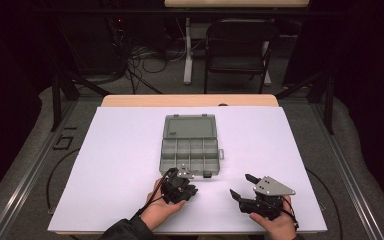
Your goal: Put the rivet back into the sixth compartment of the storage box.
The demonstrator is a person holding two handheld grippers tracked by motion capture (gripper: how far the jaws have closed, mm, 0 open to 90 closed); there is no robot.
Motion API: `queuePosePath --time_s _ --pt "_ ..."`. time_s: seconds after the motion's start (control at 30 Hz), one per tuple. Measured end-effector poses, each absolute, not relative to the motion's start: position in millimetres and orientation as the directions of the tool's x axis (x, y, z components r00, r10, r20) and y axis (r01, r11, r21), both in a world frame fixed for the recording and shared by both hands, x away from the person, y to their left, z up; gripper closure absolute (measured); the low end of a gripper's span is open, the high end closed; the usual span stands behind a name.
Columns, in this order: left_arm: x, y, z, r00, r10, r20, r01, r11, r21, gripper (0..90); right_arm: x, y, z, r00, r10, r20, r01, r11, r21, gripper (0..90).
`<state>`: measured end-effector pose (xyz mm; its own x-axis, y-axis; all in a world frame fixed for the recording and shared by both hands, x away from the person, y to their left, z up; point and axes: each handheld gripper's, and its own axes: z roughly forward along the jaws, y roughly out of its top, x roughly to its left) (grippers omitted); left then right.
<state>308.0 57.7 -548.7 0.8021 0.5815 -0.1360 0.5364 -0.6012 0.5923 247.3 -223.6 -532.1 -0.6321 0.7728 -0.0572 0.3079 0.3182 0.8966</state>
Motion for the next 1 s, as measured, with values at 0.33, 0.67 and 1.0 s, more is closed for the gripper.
queuePosePath --time_s 0.33,0.67,1.0 --pt "308 58 -549 0.803 0.58 -0.139 0.536 -0.6 0.594 81.2 248 -223 -533 -0.633 0.772 -0.055 0.307 0.315 0.898 27.1" --pt "309 62 -544 0.801 0.581 -0.145 0.536 -0.587 0.607 81.3 248 -223 -533 -0.635 0.771 -0.055 0.308 0.318 0.897 27.1" --pt "309 67 -534 0.796 0.582 -0.166 0.54 -0.558 0.63 81.2 248 -223 -534 -0.636 0.77 -0.051 0.314 0.319 0.894 27.0"
